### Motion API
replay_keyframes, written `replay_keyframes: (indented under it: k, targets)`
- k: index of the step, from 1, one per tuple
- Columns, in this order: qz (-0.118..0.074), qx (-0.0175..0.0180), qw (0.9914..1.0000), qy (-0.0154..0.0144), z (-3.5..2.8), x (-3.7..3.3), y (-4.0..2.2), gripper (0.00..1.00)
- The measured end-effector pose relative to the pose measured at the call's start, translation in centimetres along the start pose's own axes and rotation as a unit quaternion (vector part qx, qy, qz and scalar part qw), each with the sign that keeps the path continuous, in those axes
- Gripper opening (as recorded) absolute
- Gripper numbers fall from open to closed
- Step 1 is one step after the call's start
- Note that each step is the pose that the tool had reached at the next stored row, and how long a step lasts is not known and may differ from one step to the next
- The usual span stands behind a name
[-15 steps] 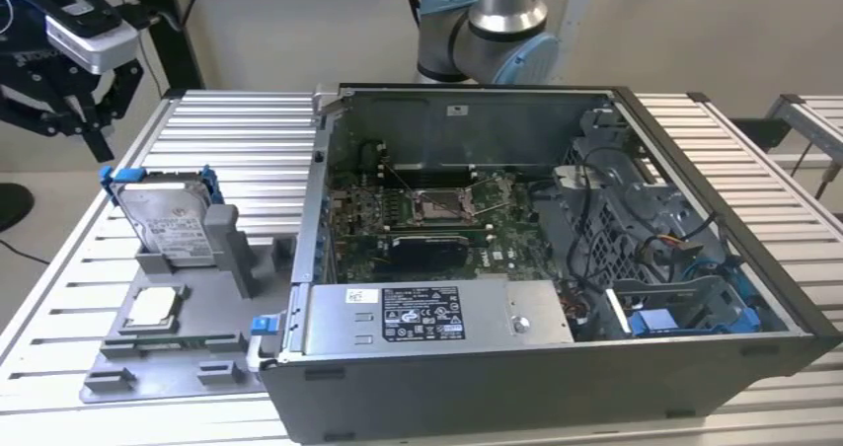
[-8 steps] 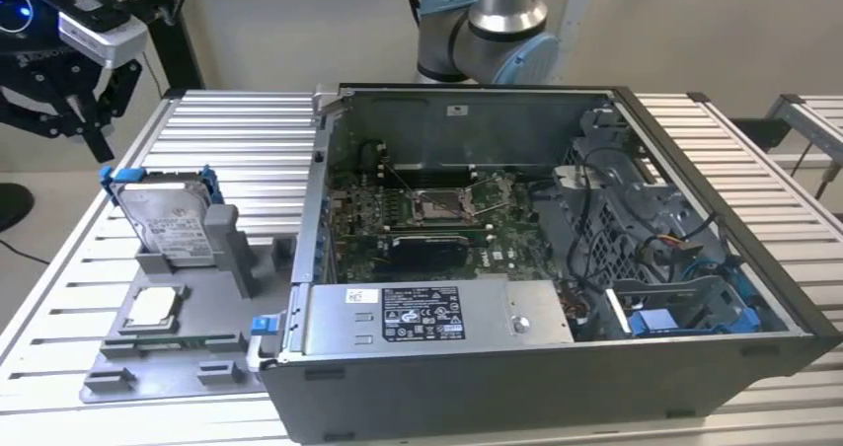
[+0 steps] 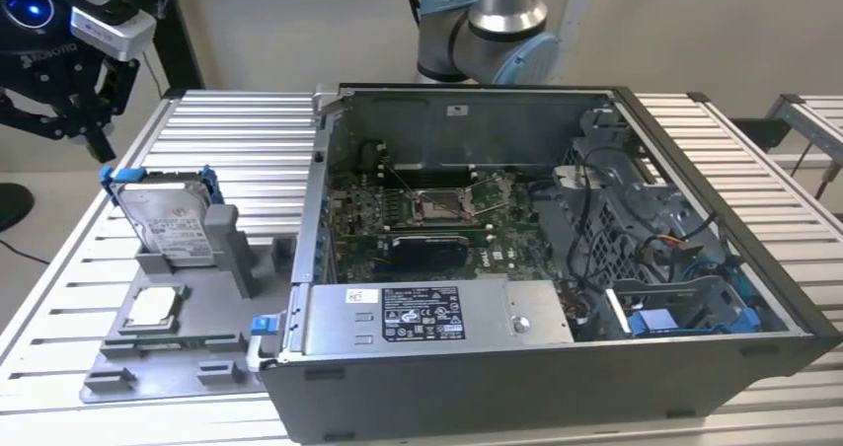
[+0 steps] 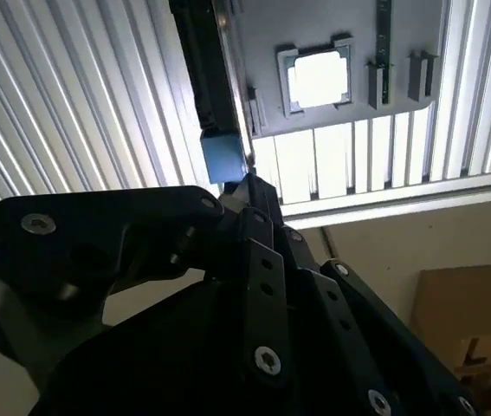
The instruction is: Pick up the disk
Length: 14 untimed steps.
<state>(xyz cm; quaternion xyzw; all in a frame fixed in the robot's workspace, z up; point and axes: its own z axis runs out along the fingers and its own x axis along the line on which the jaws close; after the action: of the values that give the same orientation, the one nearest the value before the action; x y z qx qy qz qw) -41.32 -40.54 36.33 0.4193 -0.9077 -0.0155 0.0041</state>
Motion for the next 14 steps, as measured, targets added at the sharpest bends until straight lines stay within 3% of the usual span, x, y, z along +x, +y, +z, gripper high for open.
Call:
replay_keyframes:
  k: [4, 7, 10, 14]
  targets:
    - [-0.036, 0.0027, 0.99936, -0.0015, 0.02, 0.0, 0.0, 0.0]
    - [-0.063, 0.0042, 0.99799, -0.0021, 0.03, 0.0, 0.0, 0.0]
    - [-0.091, 0.0052, 0.99588, -0.0022, 0.05, 0.0, 0.0, 0.0]
    - [-0.126, 0.0057, 0.99195, -0.0019, 0.05, 0.01, 0.0, 0.0]
